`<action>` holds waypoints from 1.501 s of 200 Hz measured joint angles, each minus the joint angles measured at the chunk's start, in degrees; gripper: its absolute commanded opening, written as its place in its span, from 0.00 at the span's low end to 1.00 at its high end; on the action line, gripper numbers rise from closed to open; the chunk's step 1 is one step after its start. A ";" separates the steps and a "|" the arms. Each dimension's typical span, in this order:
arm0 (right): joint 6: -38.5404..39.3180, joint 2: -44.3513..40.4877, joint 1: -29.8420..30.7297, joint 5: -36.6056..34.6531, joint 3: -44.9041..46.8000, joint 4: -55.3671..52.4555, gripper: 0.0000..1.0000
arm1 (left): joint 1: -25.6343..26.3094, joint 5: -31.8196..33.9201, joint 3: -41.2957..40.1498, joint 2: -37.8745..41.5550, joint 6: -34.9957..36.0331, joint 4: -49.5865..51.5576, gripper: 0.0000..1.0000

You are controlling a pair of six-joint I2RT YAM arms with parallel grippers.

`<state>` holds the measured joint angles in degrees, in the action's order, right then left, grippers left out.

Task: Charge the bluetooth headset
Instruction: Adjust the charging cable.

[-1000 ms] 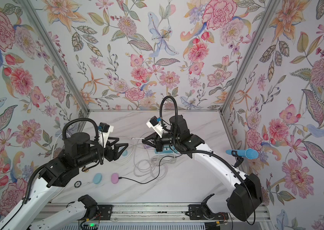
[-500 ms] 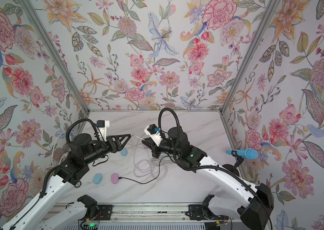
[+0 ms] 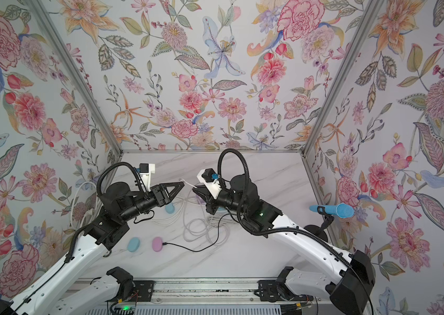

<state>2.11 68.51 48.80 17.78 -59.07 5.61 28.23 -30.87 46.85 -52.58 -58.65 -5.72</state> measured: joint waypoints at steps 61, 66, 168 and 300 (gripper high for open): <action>-0.68 0.83 0.26 0.39 1.31 0.74 0.00 | 0.00 -1.92 -0.11 -1.55 -2.51 -6.03 0.47; -0.70 0.96 0.26 0.37 1.38 0.74 0.00 | 0.00 -1.95 -0.11 -1.55 -2.49 -6.14 0.45; -1.09 1.99 0.26 0.24 1.46 0.74 0.00 | -0.52 -1.95 0.72 -2.25 -0.85 -3.17 0.25; -3.39 1.97 0.02 2.12 2.32 0.76 0.50 | -2.36 -3.04 0.94 -1.22 0.33 -2.40 0.00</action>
<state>-1.28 70.48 48.82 19.90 -56.75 6.37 25.87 -33.91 47.79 -53.80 -58.33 -8.12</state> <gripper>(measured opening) 0.392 0.078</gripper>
